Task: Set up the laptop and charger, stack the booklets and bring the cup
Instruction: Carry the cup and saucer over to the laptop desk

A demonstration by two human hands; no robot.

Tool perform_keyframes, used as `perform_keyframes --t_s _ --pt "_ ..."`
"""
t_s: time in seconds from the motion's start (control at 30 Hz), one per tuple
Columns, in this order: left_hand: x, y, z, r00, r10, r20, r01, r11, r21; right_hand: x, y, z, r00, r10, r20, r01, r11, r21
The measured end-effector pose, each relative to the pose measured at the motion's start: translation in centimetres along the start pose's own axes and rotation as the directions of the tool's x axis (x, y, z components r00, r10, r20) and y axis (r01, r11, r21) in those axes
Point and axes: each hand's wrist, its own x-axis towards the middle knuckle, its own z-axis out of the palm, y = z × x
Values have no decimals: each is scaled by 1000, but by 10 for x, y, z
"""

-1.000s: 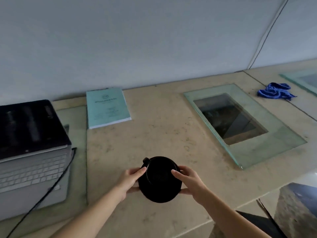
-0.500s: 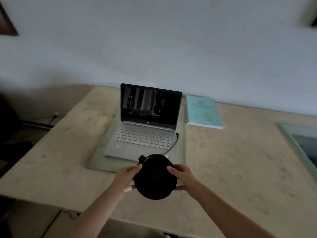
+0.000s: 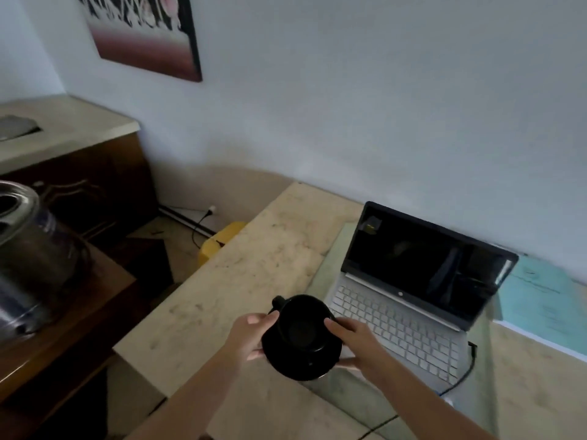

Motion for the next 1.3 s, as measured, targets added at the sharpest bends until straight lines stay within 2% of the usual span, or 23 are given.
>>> perform_keyframes --t_s 0.13,0.27,0.53,0.7,0.93,1.1,1.3 --pt "42 48 -8 999 31 -16 -31 1000 -1 44 -48 19 999 -18 27 17 1000 14" --pt "88 92 -10 999 32 -9 -32 999 28 85 -91 36 997 -17 -73 19 1000 23" --pt "229 179 2 991 20 135 -31 997 77 189 -148 57 957 -72 -281 108 988 112" --pt "315 226 19 959 44 281 -91 983 157 252 -182 60 925 -56 -375 130 976 175" --pt "420 268 48 947 136 291 -207 952 227 336 -224 54 886 -62 -460 161 970 180" --pt "479 281 64 953 122 277 -178 966 189 393 -243 45 876 -115 -468 188 976 112" --pt "503 291 72 949 161 271 -197 974 113 432 -257 31 895 -152 -421 194 979 59"
